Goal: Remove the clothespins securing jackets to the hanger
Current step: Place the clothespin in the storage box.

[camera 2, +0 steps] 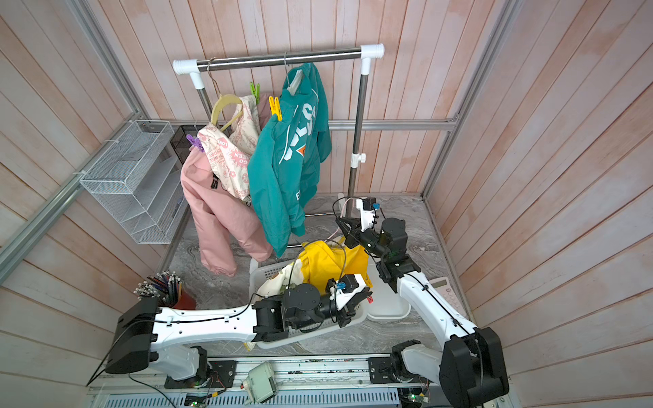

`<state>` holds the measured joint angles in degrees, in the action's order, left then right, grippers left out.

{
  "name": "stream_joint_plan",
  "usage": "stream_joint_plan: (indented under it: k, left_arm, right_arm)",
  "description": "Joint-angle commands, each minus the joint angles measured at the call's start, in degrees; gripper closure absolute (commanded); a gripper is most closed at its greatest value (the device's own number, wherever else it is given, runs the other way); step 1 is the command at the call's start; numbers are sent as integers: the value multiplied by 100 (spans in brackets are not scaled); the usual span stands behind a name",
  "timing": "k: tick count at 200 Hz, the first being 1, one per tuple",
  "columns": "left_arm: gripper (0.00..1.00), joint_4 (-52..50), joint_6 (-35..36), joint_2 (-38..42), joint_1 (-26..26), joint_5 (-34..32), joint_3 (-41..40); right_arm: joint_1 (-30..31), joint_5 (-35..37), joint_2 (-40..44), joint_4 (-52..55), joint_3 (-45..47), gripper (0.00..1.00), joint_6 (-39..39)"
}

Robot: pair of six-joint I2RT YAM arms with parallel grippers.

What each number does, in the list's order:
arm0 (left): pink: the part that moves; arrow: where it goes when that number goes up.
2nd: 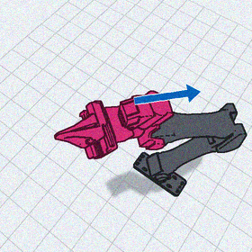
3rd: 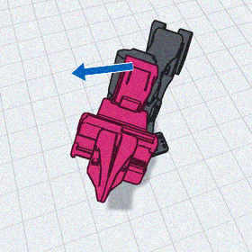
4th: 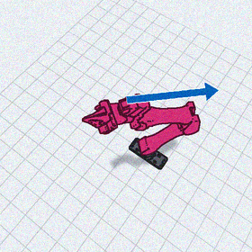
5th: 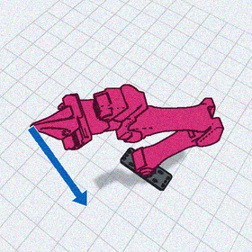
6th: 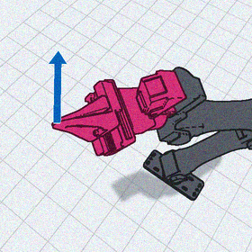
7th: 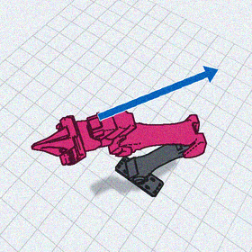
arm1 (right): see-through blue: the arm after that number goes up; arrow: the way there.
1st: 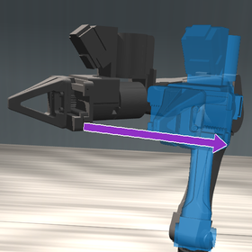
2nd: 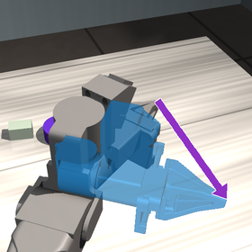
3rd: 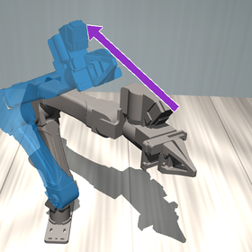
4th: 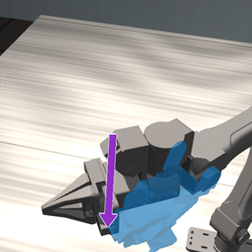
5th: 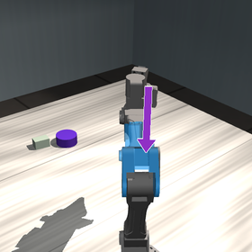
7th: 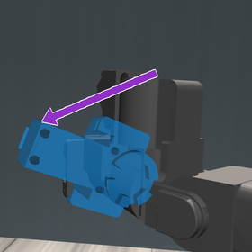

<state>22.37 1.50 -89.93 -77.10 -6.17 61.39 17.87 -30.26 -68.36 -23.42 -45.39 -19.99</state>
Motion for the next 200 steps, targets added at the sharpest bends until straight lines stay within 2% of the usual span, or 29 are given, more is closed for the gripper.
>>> stream_joint_plan:
  k: [1, 64, 136, 156, 176, 200]
  left_arm:
    - [92, 811, -91, -361, 15, 242, 19]
    - [92, 528, -143, -1789, 149, 347, 700]
    - [88, -508, -284, -3008, 336, 88, 1854]
    - [75, -631, -345, -3077, 373, 134, 1856]
    - [49, -876, -257, -3092, 371, 208, 1948]
    - [37, -1157, -217, -2950, 370, 444, 2163]
  right_arm:
    - [-11, 144, 19, 184, -168, 100, -109]
    - [-11, 120, 146, 302, -204, 100, -154]
    - [-11, 81, 209, 194, -67, 100, -270]
    - [-12, 81, 210, 207, -84, 100, -251]
    - [-17, 70, 200, 209, -89, 100, -253]
    - [-18, 81, 182, 223, -108, 100, -249]
